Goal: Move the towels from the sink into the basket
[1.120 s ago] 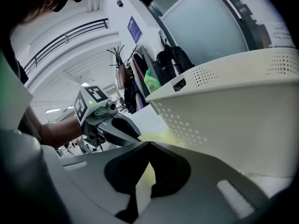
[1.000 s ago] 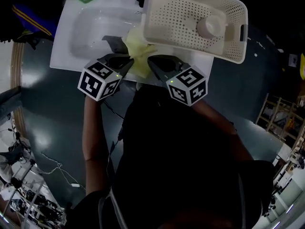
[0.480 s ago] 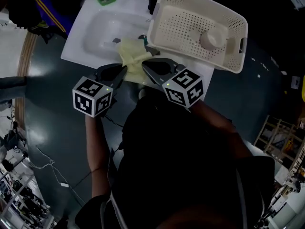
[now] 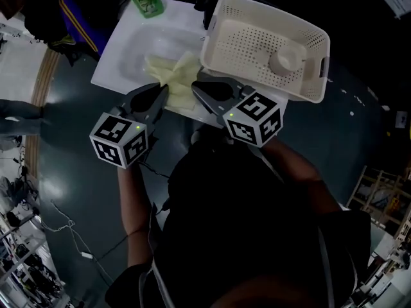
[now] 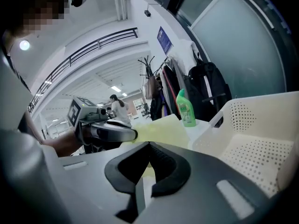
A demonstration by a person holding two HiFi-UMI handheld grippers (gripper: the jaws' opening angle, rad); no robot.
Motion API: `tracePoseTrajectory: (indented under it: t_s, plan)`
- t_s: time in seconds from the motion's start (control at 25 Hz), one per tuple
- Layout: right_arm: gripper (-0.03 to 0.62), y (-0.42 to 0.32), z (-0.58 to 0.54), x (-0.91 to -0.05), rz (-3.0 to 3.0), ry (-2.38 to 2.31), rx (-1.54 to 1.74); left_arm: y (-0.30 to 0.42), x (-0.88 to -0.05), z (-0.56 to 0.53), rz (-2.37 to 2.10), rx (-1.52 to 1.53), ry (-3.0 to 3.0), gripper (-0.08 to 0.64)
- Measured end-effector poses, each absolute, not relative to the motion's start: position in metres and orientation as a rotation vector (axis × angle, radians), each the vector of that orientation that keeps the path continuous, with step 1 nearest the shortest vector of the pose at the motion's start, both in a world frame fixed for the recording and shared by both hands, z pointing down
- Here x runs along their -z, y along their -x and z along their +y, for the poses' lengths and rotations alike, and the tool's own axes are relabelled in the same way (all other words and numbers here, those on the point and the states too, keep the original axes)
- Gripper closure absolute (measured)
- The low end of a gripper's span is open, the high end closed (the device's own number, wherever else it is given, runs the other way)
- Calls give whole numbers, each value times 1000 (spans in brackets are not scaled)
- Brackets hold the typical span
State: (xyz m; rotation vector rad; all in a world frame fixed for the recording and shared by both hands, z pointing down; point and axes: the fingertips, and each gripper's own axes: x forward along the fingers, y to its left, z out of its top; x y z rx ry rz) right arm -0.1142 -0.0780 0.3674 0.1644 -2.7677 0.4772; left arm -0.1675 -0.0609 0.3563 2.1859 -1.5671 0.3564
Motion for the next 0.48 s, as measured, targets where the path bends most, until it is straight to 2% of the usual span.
tracePoseTrajectory:
  t_s: [0.48]
  plan:
    - [600, 59, -118, -311, -2882, -442, -435, 128, -292, -103, -1546, -264, -2399, 546]
